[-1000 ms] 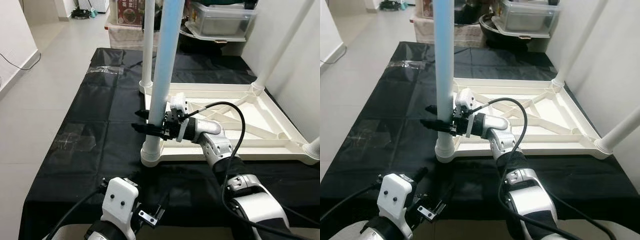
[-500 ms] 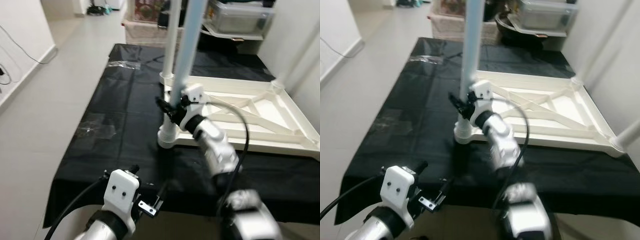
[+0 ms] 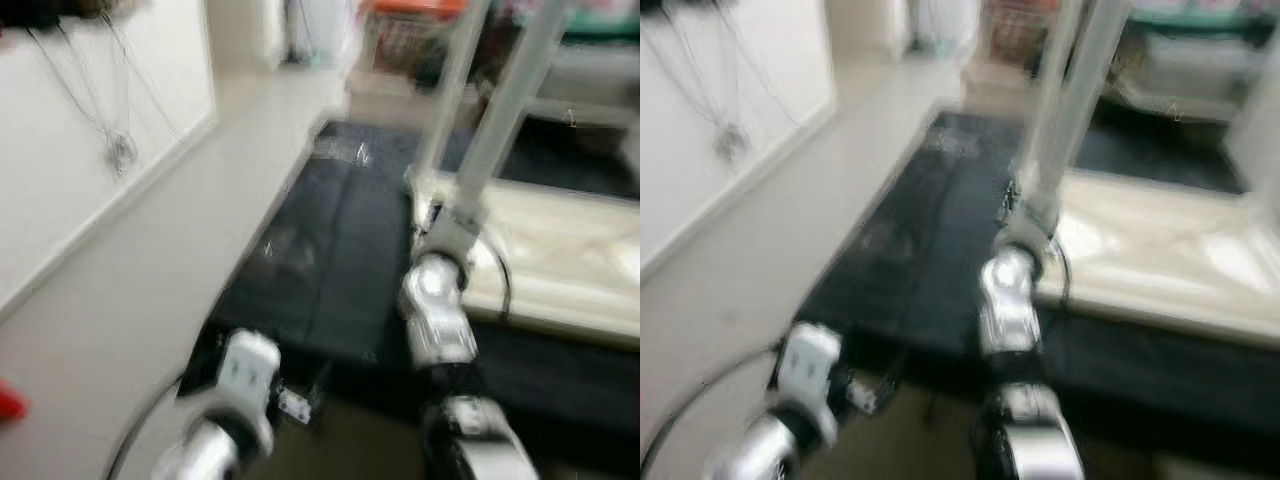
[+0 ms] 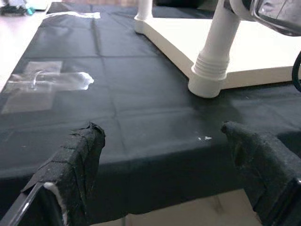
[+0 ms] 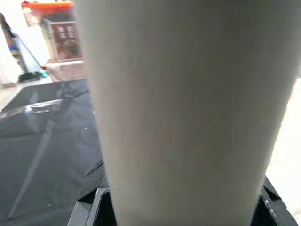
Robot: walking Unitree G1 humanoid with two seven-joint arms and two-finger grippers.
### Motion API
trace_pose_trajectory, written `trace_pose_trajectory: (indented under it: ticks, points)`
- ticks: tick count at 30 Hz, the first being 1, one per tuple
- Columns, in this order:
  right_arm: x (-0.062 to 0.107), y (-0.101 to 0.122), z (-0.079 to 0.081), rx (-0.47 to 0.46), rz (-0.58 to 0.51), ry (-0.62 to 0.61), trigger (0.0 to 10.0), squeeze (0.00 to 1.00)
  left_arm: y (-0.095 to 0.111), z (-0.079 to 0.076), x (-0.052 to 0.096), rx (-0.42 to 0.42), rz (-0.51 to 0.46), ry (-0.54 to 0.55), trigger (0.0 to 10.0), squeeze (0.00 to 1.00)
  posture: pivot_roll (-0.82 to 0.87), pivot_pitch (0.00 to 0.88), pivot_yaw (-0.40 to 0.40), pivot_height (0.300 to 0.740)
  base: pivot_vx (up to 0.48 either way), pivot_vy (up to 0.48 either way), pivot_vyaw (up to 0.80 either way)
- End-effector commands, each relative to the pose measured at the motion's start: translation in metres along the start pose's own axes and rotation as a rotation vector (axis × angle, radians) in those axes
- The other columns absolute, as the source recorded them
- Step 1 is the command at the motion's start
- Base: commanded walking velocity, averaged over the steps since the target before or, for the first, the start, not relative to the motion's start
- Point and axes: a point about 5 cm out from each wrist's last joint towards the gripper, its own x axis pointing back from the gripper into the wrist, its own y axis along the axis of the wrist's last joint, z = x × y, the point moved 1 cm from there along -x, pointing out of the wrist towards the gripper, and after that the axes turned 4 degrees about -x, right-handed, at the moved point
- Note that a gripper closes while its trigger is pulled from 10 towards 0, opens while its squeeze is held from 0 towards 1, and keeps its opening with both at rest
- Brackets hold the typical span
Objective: Building children table
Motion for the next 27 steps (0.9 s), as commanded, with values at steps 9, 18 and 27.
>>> trace_pose_trajectory:
  ticks: [9,18,27]
  points:
    - [0.014,-0.007,0.015,-0.100,0.086,-0.031,10.0,0.00,-0.009,0.000,-0.004,-0.002,0.003,-0.013,10.0,0.00,0.17,0.028,-0.051,0.740,0.000,0.000,0.00]
    - [0.010,-0.008,0.025,-0.041,0.085,0.055,10.0,0.00,-0.014,0.001,-0.006,-0.011,0.005,-0.019,10.0,0.00,0.17,0.004,-0.053,0.740,0.000,0.000,0.00]
    - [0.013,-0.012,0.025,-0.039,0.091,0.058,10.0,1.00,-0.017,0.002,-0.007,-0.014,0.001,-0.024,10.0,0.00,0.18,0.000,-0.052,0.740,0.000,0.000,0.00]
